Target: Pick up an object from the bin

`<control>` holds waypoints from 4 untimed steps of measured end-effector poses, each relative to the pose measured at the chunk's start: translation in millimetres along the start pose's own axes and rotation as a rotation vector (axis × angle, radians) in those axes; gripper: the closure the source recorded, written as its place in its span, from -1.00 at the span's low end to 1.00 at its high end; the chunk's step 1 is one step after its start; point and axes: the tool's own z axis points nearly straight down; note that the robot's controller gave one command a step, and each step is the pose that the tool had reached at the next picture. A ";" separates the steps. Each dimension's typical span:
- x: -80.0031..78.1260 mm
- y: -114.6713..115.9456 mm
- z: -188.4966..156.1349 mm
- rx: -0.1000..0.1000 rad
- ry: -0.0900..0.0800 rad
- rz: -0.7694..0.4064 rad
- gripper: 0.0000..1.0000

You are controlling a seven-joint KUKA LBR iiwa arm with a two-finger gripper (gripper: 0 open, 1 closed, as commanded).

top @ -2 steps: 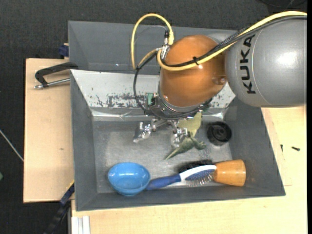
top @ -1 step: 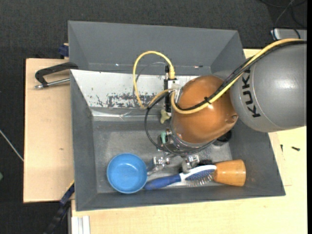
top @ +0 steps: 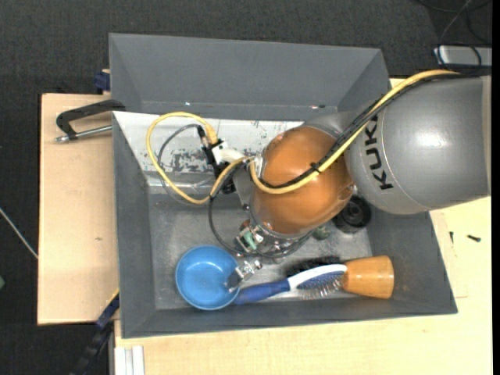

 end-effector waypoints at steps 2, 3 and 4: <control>-29.5 -26.0 -21.4 0.000 0.001 0.220 1.00; -37.7 -39.3 -95.8 0.010 0.002 0.198 1.00; -37.6 -37.2 -91.5 0.000 0.001 0.199 -1.00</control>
Offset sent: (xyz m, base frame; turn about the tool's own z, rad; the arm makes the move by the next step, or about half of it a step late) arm 0.0070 0.0369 0.0209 0.2168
